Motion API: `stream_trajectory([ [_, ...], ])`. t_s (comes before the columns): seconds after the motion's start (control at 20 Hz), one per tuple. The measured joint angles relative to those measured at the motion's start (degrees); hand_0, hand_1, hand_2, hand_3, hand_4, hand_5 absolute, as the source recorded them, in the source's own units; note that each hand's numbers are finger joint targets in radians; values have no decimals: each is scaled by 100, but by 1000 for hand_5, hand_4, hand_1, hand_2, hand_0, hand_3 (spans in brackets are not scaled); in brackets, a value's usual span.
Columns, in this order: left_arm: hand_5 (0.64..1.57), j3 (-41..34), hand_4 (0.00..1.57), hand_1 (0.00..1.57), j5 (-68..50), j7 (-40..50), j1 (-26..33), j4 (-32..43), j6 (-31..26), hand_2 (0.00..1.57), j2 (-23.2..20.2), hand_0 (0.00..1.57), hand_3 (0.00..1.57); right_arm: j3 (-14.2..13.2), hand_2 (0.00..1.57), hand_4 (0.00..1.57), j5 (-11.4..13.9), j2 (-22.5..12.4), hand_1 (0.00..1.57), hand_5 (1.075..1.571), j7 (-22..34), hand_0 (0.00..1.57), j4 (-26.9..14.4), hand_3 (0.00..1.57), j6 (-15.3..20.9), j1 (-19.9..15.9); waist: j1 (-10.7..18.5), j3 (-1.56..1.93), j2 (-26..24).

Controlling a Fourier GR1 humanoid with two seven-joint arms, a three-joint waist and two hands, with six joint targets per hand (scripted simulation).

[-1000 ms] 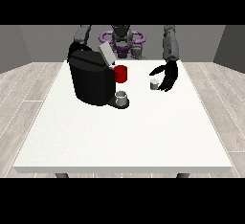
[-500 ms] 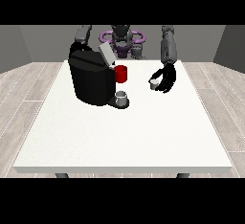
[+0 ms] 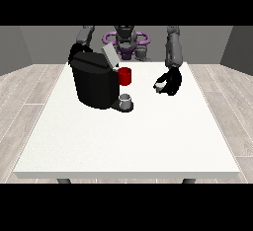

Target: Insert the coffee pod into the coffee machine and close the lid

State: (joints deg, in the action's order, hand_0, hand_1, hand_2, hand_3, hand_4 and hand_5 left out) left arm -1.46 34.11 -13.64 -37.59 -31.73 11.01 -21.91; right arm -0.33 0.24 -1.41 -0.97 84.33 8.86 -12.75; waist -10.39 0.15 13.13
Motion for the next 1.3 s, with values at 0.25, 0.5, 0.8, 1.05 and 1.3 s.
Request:
stream_trajectory([
  [0.25, 1571, 23, 632, 1477, 70, -127, -164, 27, -144, 1470, 36, 1477, 1410, -48, 0, 398, -29, 9, 0, 1571, -27, 0, -143, 0, 13, 57, 54, -12, -118],
  [0.5, 1571, 104, 581, 1323, 43, -152, -550, -234, -678, 1383, 50, 1323, 1352, -242, 0, 442, -165, -15, 0, 1571, -179, 0, -534, 0, 1, -9, 178, -12, -351],
  [0.8, 1571, 82, 573, 1252, -5, -39, -1022, -446, -1219, 1329, -9, 1252, 1292, -224, 0, 488, -135, 2, 0, 1571, -187, 0, -825, 0, -9, -17, 175, -13, -534],
  [1.05, 1571, 48, 556, 1255, 22, 105, -1401, -589, -1470, 1332, -54, 1255, 1288, -178, 0, 456, -107, 19, 0, 1571, -286, 0, -954, 0, -55, -102, 107, -12, -552],
  [1.3, 1571, -84, 536, 1256, 3, 152, -1620, -604, -1722, 1327, -210, 1256, 1277, -96, 0, 475, -211, 0, 0, 1571, -264, 0, -905, 0, -33, -171, 37, -14, -533],
])
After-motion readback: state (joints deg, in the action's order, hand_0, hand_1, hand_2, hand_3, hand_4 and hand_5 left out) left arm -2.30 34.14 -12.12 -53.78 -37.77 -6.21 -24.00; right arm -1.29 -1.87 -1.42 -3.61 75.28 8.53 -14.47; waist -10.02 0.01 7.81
